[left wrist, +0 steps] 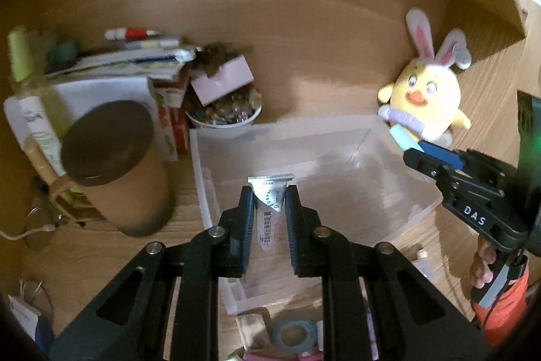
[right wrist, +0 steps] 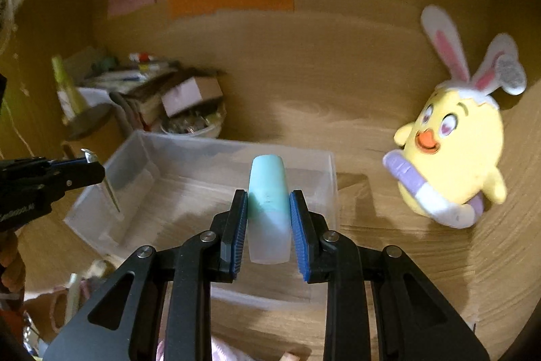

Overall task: Organize objects
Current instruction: 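Drop the toothpaste tube and mint eraser into the clear box with both tools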

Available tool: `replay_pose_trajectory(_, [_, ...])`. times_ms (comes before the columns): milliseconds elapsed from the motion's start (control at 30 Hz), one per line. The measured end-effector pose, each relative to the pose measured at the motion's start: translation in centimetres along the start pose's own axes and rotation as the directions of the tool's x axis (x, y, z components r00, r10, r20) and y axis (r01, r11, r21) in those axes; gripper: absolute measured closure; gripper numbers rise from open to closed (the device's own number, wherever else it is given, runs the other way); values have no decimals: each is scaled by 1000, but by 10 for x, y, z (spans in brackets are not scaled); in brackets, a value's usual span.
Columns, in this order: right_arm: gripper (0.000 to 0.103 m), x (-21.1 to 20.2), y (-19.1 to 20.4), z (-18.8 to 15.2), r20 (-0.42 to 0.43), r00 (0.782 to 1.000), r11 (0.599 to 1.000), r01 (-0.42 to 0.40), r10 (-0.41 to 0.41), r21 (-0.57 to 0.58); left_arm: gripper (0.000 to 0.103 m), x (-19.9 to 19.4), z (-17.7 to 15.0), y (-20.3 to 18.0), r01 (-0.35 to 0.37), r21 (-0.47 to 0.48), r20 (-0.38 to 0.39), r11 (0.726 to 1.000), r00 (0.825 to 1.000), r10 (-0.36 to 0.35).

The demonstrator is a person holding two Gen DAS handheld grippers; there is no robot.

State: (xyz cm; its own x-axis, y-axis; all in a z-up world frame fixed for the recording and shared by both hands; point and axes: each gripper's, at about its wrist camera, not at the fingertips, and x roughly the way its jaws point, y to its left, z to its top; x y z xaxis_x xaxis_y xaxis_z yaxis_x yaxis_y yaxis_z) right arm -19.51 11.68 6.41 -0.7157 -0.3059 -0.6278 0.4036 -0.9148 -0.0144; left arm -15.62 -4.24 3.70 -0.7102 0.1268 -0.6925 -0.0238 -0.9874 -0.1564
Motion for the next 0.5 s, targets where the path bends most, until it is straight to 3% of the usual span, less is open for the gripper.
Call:
replay_pose_trajectory(233, [80, 45, 1, -3, -128, 992, 1000, -19, 15, -23, 85, 45, 5, 0, -13, 20, -132, 1000, 991, 15])
replay_pose_trajectory(500, [80, 67, 5, -8, -215, 976, 997, -56, 43, -56, 85, 55, 9, -7, -13, 49, -155, 999, 988, 21])
